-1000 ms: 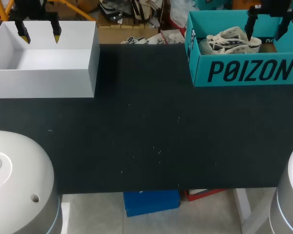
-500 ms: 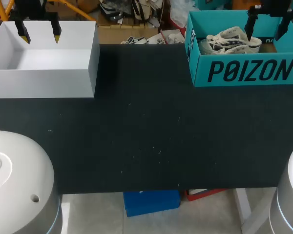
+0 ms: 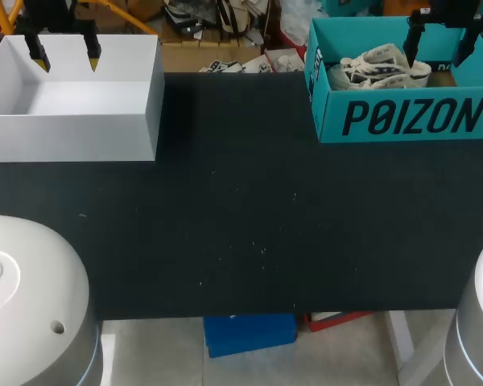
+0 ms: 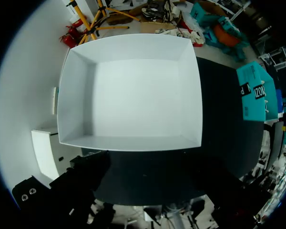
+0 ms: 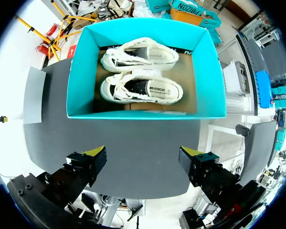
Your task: Take the shoe out of the shoebox, open the shoe tongue, remove and reinsert the insole, then place the shoe into the shoebox
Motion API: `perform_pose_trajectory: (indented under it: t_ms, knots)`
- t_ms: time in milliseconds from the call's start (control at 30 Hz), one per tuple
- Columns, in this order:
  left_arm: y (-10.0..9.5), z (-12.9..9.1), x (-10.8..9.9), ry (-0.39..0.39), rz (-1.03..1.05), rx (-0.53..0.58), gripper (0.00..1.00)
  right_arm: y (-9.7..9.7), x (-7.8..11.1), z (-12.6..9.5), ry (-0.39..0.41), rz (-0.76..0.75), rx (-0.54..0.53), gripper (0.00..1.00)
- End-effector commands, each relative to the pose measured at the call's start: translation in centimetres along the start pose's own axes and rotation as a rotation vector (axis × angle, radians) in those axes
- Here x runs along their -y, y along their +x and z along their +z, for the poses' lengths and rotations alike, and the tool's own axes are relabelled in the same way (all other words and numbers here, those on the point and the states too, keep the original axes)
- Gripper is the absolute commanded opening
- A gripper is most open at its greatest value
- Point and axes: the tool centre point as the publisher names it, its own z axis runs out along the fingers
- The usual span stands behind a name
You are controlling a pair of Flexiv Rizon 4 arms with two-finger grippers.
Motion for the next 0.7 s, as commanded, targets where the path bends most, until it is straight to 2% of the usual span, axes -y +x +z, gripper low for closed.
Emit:
perform_pose_trajectory:
  t_ms: [33, 200, 233, 267, 300, 333, 400, 700]
  knots:
    - [0.1, -0.1, -0.1, -0.002, -0.002, 0.004, 1.00, 0.0, 0.0, 0.0, 0.000, 0.000, 0.000, 1.00]
    - [0.1, -0.1, -0.1, -0.002, -0.002, 0.004, 1.00, 0.0, 0.0, 0.0, 0.000, 0.000, 0.000, 1.00]
    - [0.1, -0.1, -0.1, -0.002, -0.002, 0.004, 1.00, -0.2, -0.3, -0.1, -0.023, -0.059, -0.036, 1.00]
    - [0.1, -0.1, -0.1, -0.002, -0.002, 0.004, 1.00, -0.3, -0.4, -0.2, -0.019, -0.142, -0.005, 1.00]
    - [0.1, -0.1, -0.1, -0.002, -0.002, 0.004, 1.00, -0.4, -0.5, -0.4, -0.043, -0.289, 0.026, 1.00]
    - [0.1, -0.1, -0.1, -0.002, -0.002, 0.004, 1.00, -0.4, -0.4, -0.6, -0.063, -0.362, 0.028, 1.00]
    - [0.1, -0.1, -0.1, -0.002, -0.002, 0.004, 1.00, 0.0, 0.7, -1.7, -0.146, -0.733, 0.109, 1.00]
    - [0.1, -0.1, -0.1, -0.002, -0.002, 0.004, 1.00, 0.0, 0.7, -1.7, -0.146, -0.733, 0.109, 1.00]
